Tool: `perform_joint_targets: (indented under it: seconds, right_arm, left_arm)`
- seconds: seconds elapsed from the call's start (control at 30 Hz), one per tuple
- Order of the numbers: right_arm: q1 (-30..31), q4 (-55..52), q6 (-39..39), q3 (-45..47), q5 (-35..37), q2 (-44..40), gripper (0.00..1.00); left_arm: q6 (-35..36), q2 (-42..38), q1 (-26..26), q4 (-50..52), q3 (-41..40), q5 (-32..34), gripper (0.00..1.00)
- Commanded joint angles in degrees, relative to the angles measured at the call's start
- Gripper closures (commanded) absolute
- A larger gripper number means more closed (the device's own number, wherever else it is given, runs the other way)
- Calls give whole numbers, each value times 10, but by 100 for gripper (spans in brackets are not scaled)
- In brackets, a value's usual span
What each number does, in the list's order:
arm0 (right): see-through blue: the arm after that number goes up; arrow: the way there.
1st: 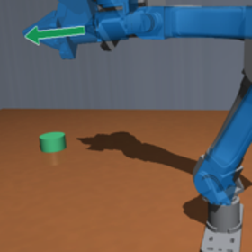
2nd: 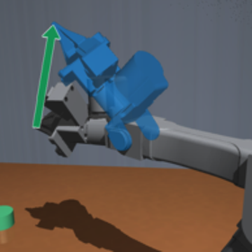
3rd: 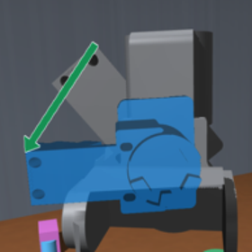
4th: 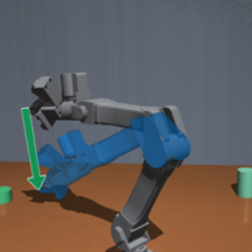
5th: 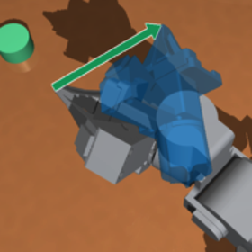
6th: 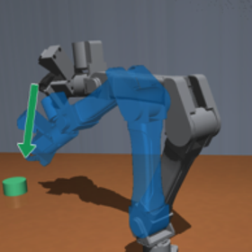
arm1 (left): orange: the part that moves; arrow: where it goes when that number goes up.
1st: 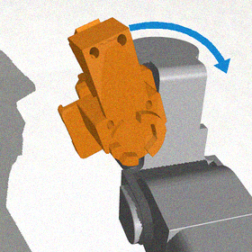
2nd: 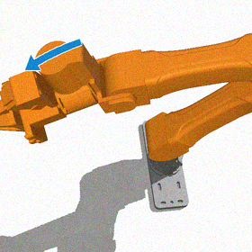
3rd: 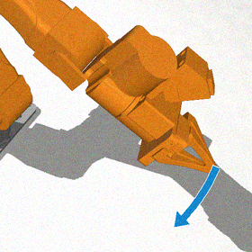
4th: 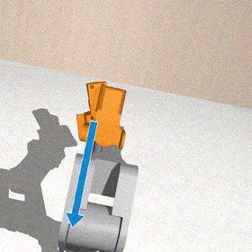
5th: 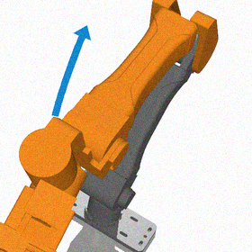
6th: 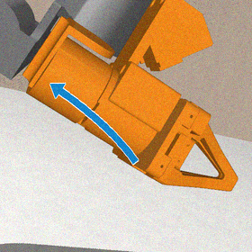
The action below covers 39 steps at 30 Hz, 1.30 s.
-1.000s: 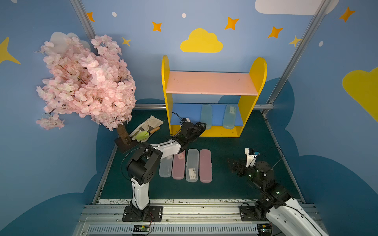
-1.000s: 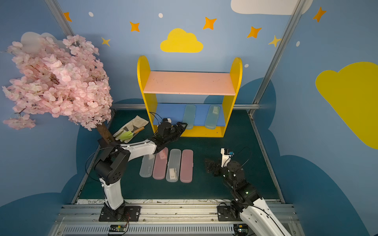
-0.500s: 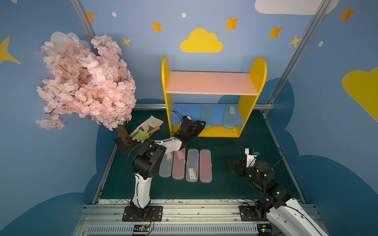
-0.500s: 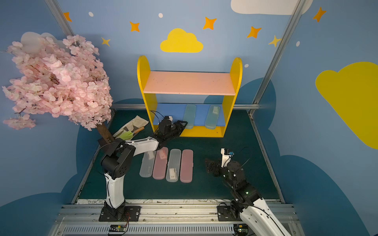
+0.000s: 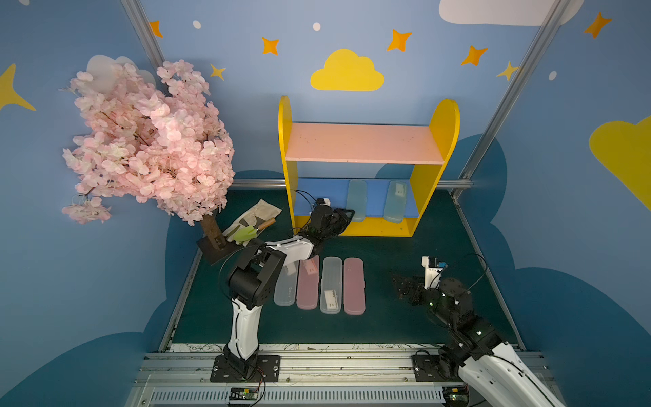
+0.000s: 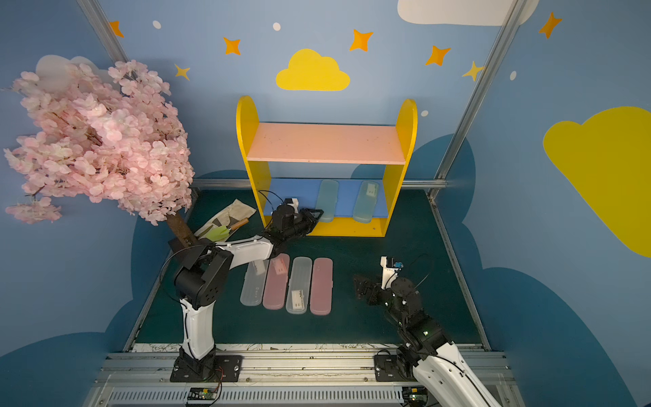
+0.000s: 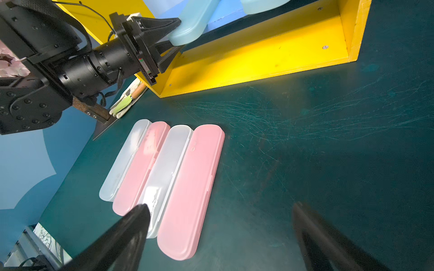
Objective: Remove the pencil cases from the shelf
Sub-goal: Pick up the pencil case from the shelf.
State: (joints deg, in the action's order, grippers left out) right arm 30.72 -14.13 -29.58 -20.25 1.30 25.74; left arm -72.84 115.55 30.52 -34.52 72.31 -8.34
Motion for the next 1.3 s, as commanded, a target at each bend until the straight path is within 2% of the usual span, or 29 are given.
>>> perform_joint_targets:
  seconds: [0.0,0.23,0.33,0.63,0.93,1.13,1.27]
  right_arm:
    - [-2,-5,1,-1,7,-7,1]
    - [-3,-4,-10,-1,4,-7,1]
    - [-3,1,-13,-1,-3,-9,1]
    - [-4,49,-38,-20,-39,11,1]
    - [-11,141,-97,-98,-175,152,4]
    - [-17,215,-196,-145,-263,236,7]
    - [-17,278,-266,-170,-301,282,9]
  left_arm:
    - [5,-12,3,-3,-7,-17,71]
    - [0,-39,5,-35,-21,-45,87]
    - [0,-64,5,-57,-46,-46,89]
    - [-29,-187,5,-103,-164,-106,91]
    - [-72,-318,7,-150,-307,-124,92]
    - [-68,-423,11,-128,-372,-120,93]
    - [-49,-502,26,-79,-404,-87,95]
